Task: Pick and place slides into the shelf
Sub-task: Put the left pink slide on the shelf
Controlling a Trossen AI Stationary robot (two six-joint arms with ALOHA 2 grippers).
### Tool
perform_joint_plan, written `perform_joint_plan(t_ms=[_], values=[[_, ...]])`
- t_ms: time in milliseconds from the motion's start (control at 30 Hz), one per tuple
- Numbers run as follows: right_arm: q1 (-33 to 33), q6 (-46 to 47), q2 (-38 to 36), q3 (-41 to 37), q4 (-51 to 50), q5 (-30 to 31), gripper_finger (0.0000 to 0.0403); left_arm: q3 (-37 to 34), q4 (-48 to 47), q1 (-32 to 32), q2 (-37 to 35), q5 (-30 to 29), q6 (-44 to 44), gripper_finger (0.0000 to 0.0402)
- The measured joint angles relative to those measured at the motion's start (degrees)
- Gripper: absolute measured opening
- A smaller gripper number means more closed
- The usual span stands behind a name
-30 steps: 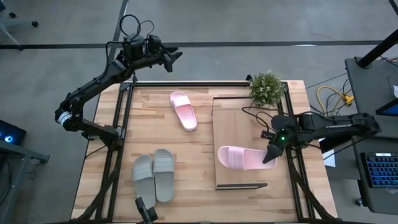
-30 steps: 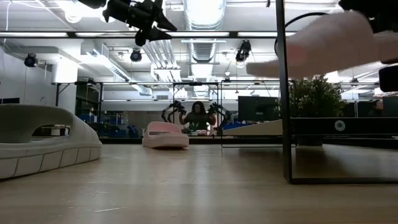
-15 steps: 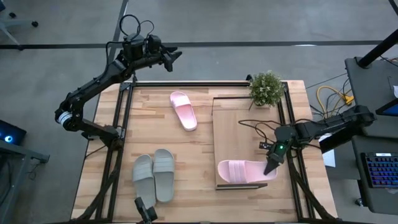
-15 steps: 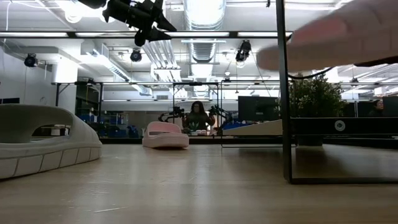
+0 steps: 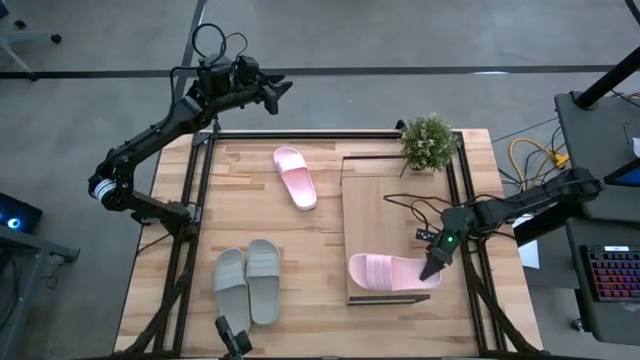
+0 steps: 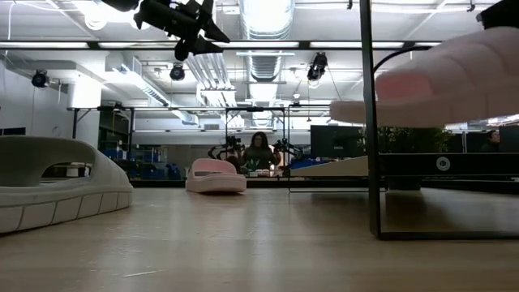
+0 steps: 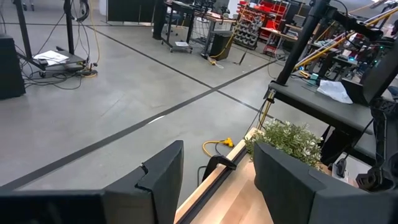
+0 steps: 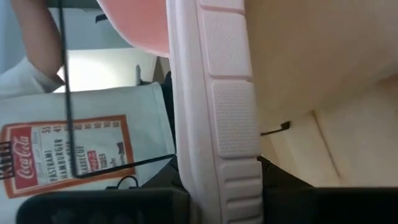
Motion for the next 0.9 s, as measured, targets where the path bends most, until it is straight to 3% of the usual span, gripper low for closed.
perform_joint_plan(t_ms=[467, 900], values=[[1.5, -0.6, 2.7, -2.7, 9.1, 1.3, 0.0053, 0.0, 0.0, 0.0, 0.0, 0.0, 0.0, 0.0178], [3.9, 1.3, 14.2, -2.8, 22.4, 1.3, 0.0053, 0.0, 0.0, 0.0, 0.0, -0.5, 0.0, 0.0178]])
